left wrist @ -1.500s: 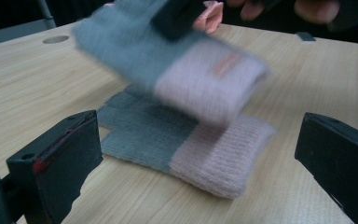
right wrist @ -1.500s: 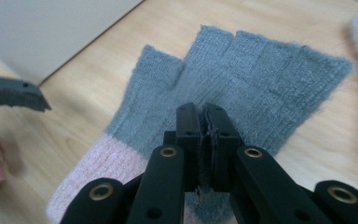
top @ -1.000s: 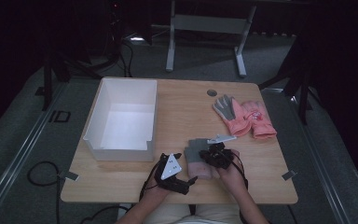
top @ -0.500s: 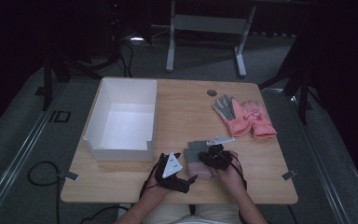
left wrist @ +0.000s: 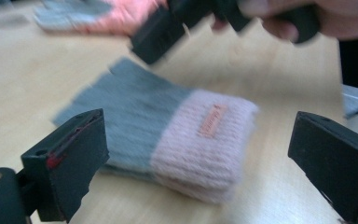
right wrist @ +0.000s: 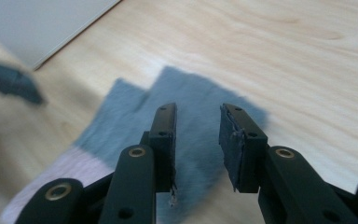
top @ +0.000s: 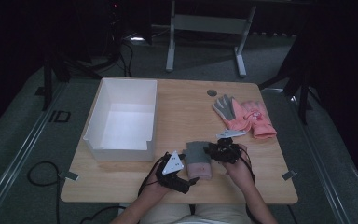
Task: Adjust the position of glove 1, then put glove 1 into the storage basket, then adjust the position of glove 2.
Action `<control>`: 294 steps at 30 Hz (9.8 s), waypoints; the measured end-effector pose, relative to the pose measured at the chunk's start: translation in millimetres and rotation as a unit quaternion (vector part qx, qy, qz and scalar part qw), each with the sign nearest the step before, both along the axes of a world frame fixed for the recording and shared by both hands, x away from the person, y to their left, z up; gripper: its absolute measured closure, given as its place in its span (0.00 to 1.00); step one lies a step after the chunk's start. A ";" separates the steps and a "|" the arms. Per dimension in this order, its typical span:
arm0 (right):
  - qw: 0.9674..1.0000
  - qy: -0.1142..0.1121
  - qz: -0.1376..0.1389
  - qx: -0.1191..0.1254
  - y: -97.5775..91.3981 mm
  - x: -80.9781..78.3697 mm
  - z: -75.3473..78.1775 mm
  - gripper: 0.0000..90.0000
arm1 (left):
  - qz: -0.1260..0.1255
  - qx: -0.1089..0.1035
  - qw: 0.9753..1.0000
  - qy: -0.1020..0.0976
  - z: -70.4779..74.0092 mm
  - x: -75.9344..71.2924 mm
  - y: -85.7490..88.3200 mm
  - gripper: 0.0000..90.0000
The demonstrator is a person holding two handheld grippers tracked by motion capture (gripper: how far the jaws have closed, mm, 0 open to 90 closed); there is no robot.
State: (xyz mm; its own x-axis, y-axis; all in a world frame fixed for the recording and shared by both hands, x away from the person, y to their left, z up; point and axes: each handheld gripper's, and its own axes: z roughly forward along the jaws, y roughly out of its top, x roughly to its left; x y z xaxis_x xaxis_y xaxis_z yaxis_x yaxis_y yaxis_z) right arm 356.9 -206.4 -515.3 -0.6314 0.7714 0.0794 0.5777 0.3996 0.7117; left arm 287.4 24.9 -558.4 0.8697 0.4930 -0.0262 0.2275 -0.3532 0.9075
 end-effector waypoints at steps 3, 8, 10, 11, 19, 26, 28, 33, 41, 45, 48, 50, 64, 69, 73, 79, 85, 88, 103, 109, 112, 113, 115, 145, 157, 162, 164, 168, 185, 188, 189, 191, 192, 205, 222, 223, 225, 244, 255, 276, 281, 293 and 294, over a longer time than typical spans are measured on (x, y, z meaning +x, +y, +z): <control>1.000 0.002 -0.020 0.006 -8.8 8.5 0.9 0.71 | -0.010 0.003 1.000 0.001 5.4 2.2 -2.1 0.04; 0.999 0.019 -0.032 0.012 -12.8 20.4 -5.5 0.64 | -0.051 0.030 0.998 -0.031 7.2 2.9 -10.1 0.08; 0.999 0.025 -0.033 0.007 -10.2 24.7 -7.8 0.62 | -0.068 0.056 0.994 -0.063 5.3 1.6 -15.4 0.13; 0.999 0.028 -0.040 0.008 -8.9 26.8 -8.8 0.62 | -0.074 0.073 0.992 -0.070 4.0 2.3 -19.2 0.13; 0.995 0.076 -0.062 0.013 -5.8 41.4 -26.1 0.50 | -0.097 0.176 0.976 -0.081 -13.3 6.5 -35.8 0.20; 0.993 0.091 -0.069 0.022 -3.8 42.6 -34.5 0.46 | -0.097 0.175 0.976 -0.082 -15.0 13.4 -31.7 0.41; 0.993 0.096 -0.063 0.026 -2.7 41.7 -34.4 0.51 | -0.103 0.164 0.979 -0.068 -13.8 18.1 -28.8 0.46; 0.991 0.119 -0.035 0.045 0.2 41.4 -34.7 0.62 | -0.119 0.130 0.984 -0.026 -12.0 30.4 -19.9 0.59; 0.985 0.153 -0.002 0.080 6.7 46.0 -36.8 0.73 | -0.133 0.121 0.984 -0.009 -10.1 36.2 -15.6 0.69; 0.984 0.160 0.017 0.078 20.2 45.5 -37.1 0.73 | -0.137 0.123 0.983 -0.005 -8.7 36.6 -13.7 0.70; 0.985 0.152 0.020 0.075 25.2 45.2 -36.4 0.78 | -0.131 0.124 0.984 -0.001 -7.0 36.0 -12.5 0.71; 0.986 0.142 0.020 0.084 25.3 42.6 -32.1 0.81 | -0.129 0.125 0.984 0.000 -5.7 34.9 -11.6 0.73; 0.985 0.104 0.019 0.140 -0.5 25.1 9.2 0.82 | -0.130 0.129 0.983 -0.023 34.9 27.1 -8.5 0.76; 0.986 0.078 0.021 0.145 -2.0 19.7 31.0 0.82 | -0.134 0.144 0.980 -0.042 60.3 25.3 -10.1 0.76; 0.987 0.068 0.025 0.145 -2.3 18.3 44.5 0.82 | -0.138 0.152 0.978 -0.045 74.7 25.4 -9.2 0.76; 0.986 0.053 0.030 0.155 -1.5 17.8 66.7 0.82 | -0.141 0.176 0.972 -0.060 108.6 25.8 -7.7 0.76; 0.987 0.032 0.037 0.156 6.7 19.2 92.2 0.82 | -0.133 0.196 0.968 -0.083 135.2 23.4 -0.4 0.76; 0.987 0.025 0.042 0.154 14.3 20.7 101.0 0.83 | -0.131 0.207 0.966 -0.082 147.2 25.5 6.6 0.76; 0.985 0.018 0.077 0.155 79.7 45.2 132.9 0.83 | -0.088 0.225 0.967 -0.083 176.6 34.7 61.8 0.76; 0.983 0.018 0.090 0.162 111.1 56.3 144.2 0.82 | -0.074 0.235 0.965 -0.090 189.7 40.1 94.0 0.76; 0.982 0.019 0.094 0.163 129.7 62.9 147.5 0.82 | -0.073 0.243 0.963 -0.089 194.0 45.2 111.1 0.76; 0.982 0.019 0.094 0.163 129.7 62.9 147.5 0.82 | -0.073 0.243 0.963 -0.089 194.0 45.2 111.1 0.76; 0.983 0.015 0.097 0.157 150.2 68.5 148.7 0.82 | -0.068 0.250 0.962 -0.084 196.3 49.7 128.4 0.76; 0.992 0.084 0.076 0.054 255.5 110.8 77.7 0.82 | -0.116 0.337 0.934 -0.019 126.6 101.3 195.8 0.74; 0.995 0.087 0.053 -0.007 270.9 129.7 75.5 0.77 | -0.108 0.364 0.925 -0.009 111.4 129.5 189.1 0.72; 0.996 0.081 0.025 0.001 263.4 135.1 80.9 0.66 | -0.069 0.390 0.917 0.046 98.4 143.8 177.9 0.61; 0.996 0.080 0.028 0.001 259.2 135.0 81.4 0.64 | -0.077 0.405 0.909 0.058 96.2 144.0 173.9 0.60; 0.996 0.080 0.030 0.010 252.3 132.7 83.2 0.63 | -0.078 0.422 0.901 0.063 96.1 139.9 170.4 0.52; 0.996 0.043 0.053 0.053 209.3 105.0 114.3 0.60 | -0.041 0.334 0.941 0.041 137.6 118.9 174.5 0.44; 0.996 0.036 0.053 0.060 197.1 100.1 116.9 0.61 | -0.041 0.325 0.944 0.033 144.2 117.2 167.8 0.44; 0.996 0.034 0.053 0.059 193.1 98.3 117.6 0.61 | -0.038 0.316 0.948 0.026 146.8 116.4 165.5 0.44; 0.996 0.030 0.054 0.060 184.4 94.1 118.3 0.61 | -0.034 0.296 0.955 0.017 153.2 114.7 160.7 0.44; 0.996 0.028 0.055 0.059 179.9 92.1 118.6 0.61 | -0.035 0.289 0.956 0.017 156.2 114.3 157.8 0.45; 0.998 0.002 0.033 0.050 110.9 78.4 119.9 0.60 | -0.075 0.266 0.961 0.029 166.3 109.0 100.7 0.46; 0.998 -0.040 0.006 0.051 11.6 61.9 115.0 0.61 | -0.041 0.238 0.970 0.025 156.3 87.4 18.7 0.14; 0.998 -0.042 0.005 0.048 6.9 61.1 114.0 0.61 | -0.049 0.237 0.970 0.028 153.2 85.2 14.8 0.09; 0.998 -0.045 0.003 0.046 -2.9 59.5 111.9 0.61 | -0.051 0.238 0.969 0.038 143.1 80.8 3.7 0.02; 0.994 -0.101 -0.035 -0.017 -85.1 82.7 92.1 0.68 | 0.004 0.149 0.986 0.078 55.2 44.2 -7.7 0.02; 0.994 -0.080 -0.033 -0.070 -83.5 127.9 57.6 0.69 | 0.019 0.126 0.988 0.092 9.5 17.3 4.3 0.00; 0.983 -0.032 -0.089 -0.156 -64.1 177.0 -16.6 0.75 | 0.015 0.131 0.991 0.021 -8.7 4.3 7.7 0.00; 0.984 -0.013 -0.103 -0.146 -62.3 180.1 -18.5 0.89 | 0.001 0.129 0.991 0.022 -10.5 3.5 4.2 0.00; 0.988 -0.031 -0.151 -0.032 -61.7 139.9 35.3 0.98 | -0.003 0.125 0.992 0.012 -11.8 2.3 -2.0 0.00; 0.988 -0.034 -0.148 -0.024 -59.8 132.7 42.2 0.98 | -0.002 0.125 0.992 0.009 -11.8 1.3 -1.7 0.00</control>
State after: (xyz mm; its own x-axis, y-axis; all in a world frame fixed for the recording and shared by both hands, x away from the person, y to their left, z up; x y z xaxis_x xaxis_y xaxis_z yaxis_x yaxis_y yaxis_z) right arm 489.6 -266.2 -473.1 -0.3795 0.9252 0.0044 0.6264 0.2535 0.7371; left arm 288.7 23.2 -570.2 0.8721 0.4826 0.0816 0.2406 -0.5678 0.7872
